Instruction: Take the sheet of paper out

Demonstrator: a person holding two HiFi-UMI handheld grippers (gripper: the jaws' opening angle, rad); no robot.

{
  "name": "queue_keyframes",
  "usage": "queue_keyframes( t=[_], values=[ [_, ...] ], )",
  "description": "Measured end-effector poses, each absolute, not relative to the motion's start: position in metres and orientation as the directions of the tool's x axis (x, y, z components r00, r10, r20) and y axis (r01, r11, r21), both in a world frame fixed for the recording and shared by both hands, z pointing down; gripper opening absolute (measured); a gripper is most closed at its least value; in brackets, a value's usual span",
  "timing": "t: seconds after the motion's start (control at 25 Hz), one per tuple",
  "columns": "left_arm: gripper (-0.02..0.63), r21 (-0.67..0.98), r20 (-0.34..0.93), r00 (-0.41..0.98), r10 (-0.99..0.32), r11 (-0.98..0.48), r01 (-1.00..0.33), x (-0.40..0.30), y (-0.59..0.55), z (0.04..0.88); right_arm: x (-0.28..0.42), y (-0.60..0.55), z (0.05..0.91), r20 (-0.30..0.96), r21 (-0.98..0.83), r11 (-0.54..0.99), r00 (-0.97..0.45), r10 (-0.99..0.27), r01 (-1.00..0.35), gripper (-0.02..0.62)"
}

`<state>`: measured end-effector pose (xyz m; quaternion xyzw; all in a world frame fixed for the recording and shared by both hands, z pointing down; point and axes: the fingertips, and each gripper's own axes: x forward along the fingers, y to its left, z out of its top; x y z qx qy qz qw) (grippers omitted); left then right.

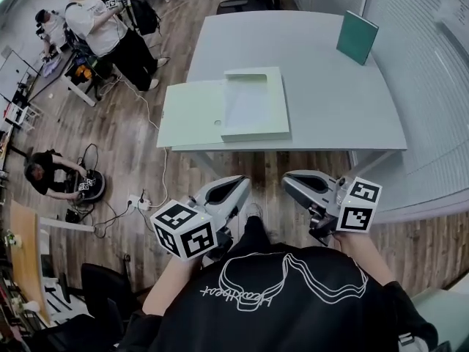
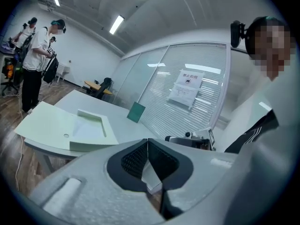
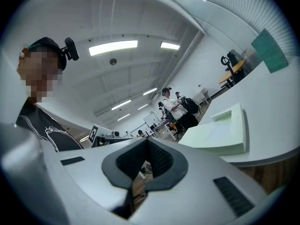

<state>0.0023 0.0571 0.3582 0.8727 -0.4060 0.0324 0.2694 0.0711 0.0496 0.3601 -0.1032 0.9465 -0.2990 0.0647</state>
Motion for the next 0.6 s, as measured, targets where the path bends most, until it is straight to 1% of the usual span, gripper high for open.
queue_keyframes(
  t=[0.28,0.44,0.6],
  values=[
    [0.014,0.481,0.303,0.712,-0.633,-0.544,-0.688,-0.03,-0.036,0.376,0.031,-0.04,0.376,-0.039,-0.619,0.763,-0.962,-0.27,-0.189,0.009],
    [0.014,0.501,0.254,0.744,-0.618,-0.574,-0.648,-0.055,-0.093,0.38,0.0,-0.099,0.388,-0.014,-0.636,0.745,-0.962,-0.273,-0.203,0.009],
    [0.014,0.524,0.257,0.748,-0.612,-0.562,-0.64,-0.079,-0.165,0.391,-0.018,-0.174,0.397,0.023,-0.654,0.722,-0.959,-0.283,-0.229,0.009]
  ],
)
